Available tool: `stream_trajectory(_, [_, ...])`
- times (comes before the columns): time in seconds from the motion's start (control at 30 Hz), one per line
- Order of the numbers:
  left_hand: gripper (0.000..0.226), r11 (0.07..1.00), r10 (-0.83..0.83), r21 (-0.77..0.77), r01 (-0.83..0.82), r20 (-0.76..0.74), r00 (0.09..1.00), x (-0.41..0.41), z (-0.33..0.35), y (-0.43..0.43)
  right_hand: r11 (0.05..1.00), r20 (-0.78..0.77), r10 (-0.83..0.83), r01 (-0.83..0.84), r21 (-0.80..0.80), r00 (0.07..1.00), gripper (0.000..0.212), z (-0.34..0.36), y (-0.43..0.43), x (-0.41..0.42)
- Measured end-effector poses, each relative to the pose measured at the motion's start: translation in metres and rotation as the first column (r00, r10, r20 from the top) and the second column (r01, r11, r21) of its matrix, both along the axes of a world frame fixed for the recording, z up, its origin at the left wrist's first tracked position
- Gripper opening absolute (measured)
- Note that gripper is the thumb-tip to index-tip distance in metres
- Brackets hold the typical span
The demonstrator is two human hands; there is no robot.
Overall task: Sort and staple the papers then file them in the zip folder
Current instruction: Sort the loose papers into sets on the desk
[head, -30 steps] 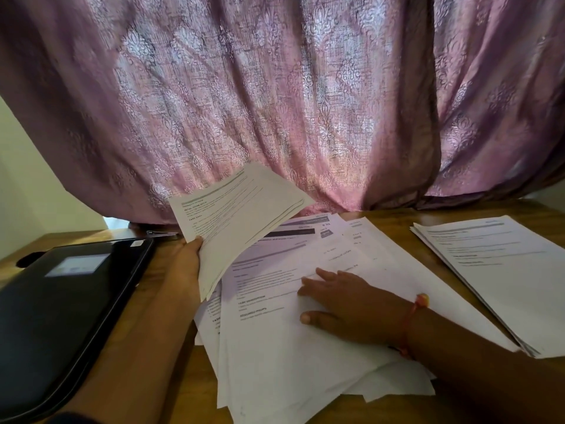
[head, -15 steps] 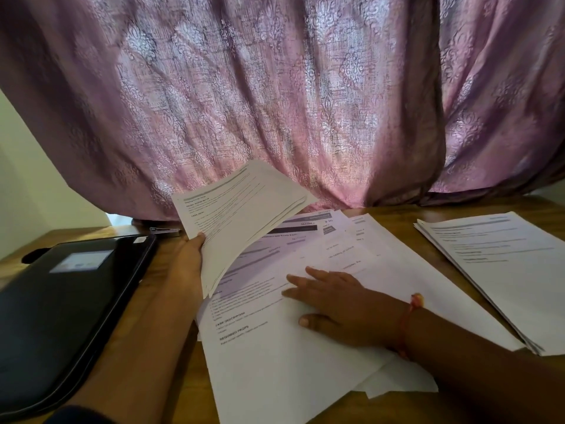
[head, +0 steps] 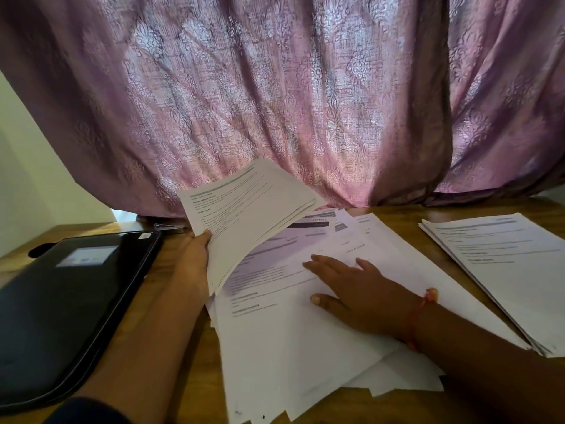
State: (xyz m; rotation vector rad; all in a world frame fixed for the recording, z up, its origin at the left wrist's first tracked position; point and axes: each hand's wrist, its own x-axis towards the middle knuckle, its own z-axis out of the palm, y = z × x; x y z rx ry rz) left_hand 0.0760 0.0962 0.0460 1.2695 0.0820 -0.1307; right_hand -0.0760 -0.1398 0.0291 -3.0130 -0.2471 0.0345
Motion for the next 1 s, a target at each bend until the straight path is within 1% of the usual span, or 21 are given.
stream_trajectory(0.07, [0.021, 1.000, 0.009, 0.020, -0.010, 0.020, 1.000, 0.000, -0.003, -0.003, 0.999, 0.014, 0.024, -0.024, 0.021, 1.000, 0.072, -0.003, 0.005, 0.002])
stream_trajectory(0.2, [0.026, 0.999, 0.035, 0.041, -0.034, -0.018, 0.999, 0.010, -0.017, -0.001, 0.987, 0.025, 0.074, -0.077, 0.143, 0.997, 0.072, -0.001, 0.007, 0.002])
stream_trajectory(0.3, [0.029, 0.996, 0.066, 0.061, -0.064, -0.037, 0.997, 0.019, -0.021, 0.004, 0.989, 0.048, -0.006, -0.001, 0.150, 0.999, 0.080, -0.004, 0.003, 0.002])
stream_trajectory(0.37, [0.029, 0.996, 0.066, 0.063, -0.065, -0.028, 0.997, 0.021, -0.020, 0.005, 0.990, 0.015, -0.040, 0.038, 0.134, 0.999, 0.082, -0.005, 0.003, 0.003])
stream_trajectory(0.43, [0.026, 0.997, 0.063, 0.036, -0.061, -0.037, 0.997, 0.021, -0.019, 0.006, 0.993, -0.013, -0.025, 0.026, 0.113, 1.000, 0.079, -0.003, 0.005, 0.002])
stream_trajectory(0.57, [0.029, 0.999, 0.032, -0.026, -0.034, -0.063, 0.997, 0.023, -0.020, 0.009, 0.981, -0.036, -0.031, 0.037, 0.190, 0.999, 0.073, 0.003, 0.007, -0.001])
stream_trajectory(0.63, [0.026, 0.999, 0.034, -0.018, -0.035, -0.043, 0.999, 0.020, -0.017, 0.007, 0.981, -0.035, -0.035, 0.041, 0.190, 0.999, 0.072, 0.003, 0.006, -0.001])
stream_trajectory(0.73, [0.022, 0.999, 0.040, 0.009, -0.040, -0.028, 0.999, 0.018, -0.017, 0.005, 0.980, -0.074, -0.058, 0.071, 0.186, 0.996, 0.070, 0.005, 0.005, -0.002])
stream_trajectory(0.8, [0.024, 0.999, 0.036, 0.026, -0.036, -0.022, 0.999, 0.020, -0.019, 0.006, 0.982, -0.074, -0.069, 0.081, 0.172, 0.995, 0.069, 0.008, 0.004, -0.002])
stream_trajectory(0.87, [0.027, 0.999, 0.036, 0.028, -0.035, -0.018, 0.999, 0.025, -0.022, 0.007, 0.985, -0.077, -0.098, 0.108, 0.135, 0.992, 0.067, 0.010, 0.001, -0.002])
stream_trajectory(1.0, [0.019, 0.999, 0.018, 0.046, -0.019, 0.007, 1.000, 0.022, -0.017, 0.004, 0.987, -0.078, -0.158, 0.160, 0.016, 0.984, 0.068, 0.008, -0.012, 0.001])
